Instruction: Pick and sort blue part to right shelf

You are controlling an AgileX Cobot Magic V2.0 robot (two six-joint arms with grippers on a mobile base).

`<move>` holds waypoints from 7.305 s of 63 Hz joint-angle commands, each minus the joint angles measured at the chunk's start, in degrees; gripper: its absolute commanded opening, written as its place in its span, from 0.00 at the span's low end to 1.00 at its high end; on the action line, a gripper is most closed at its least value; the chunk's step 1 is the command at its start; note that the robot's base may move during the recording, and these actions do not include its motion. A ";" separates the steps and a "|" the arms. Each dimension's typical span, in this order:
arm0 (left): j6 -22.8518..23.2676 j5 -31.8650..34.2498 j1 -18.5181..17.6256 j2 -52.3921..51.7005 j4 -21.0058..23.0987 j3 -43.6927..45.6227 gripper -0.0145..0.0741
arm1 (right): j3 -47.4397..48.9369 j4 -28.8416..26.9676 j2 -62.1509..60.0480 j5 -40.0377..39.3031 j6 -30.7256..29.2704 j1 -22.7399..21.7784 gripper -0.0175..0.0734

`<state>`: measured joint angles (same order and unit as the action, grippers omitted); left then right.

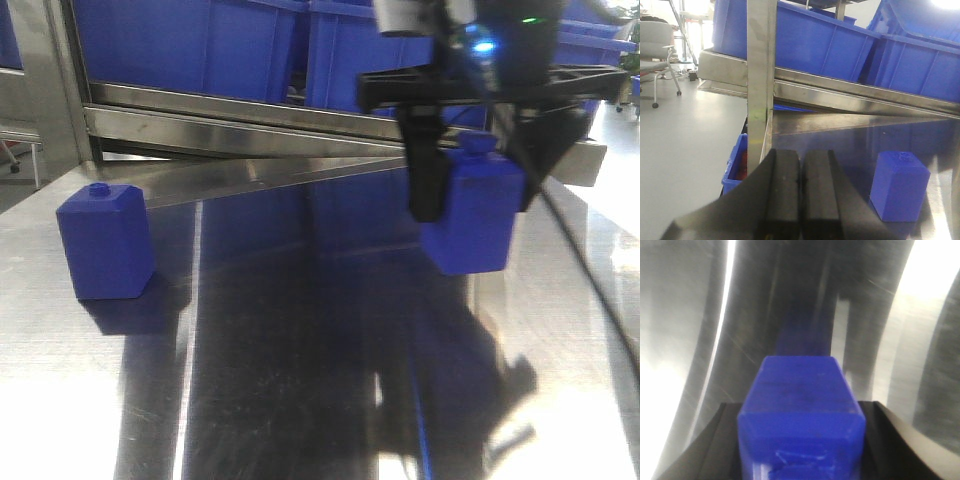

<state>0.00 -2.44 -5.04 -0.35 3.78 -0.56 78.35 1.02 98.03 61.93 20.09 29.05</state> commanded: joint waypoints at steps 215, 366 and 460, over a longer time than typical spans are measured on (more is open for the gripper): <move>16.42 -3.49 -0.82 3.13 -2.91 7.68 0.30 | -55.36 6.23 -74.72 -58.65 -13.07 -26.98 0.62; 38.29 -66.83 -24.58 98.74 -15.56 84.38 0.94 | -55.36 6.23 -74.72 -58.65 -13.07 -26.98 0.62; 37.67 -63.13 -24.33 103.08 -11.62 84.38 0.60 | -55.36 6.23 -74.72 -58.65 -13.07 -26.98 0.62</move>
<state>37.52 -65.56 -29.24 105.46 -7.55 82.05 21.34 6.55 23.22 9.13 7.41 2.29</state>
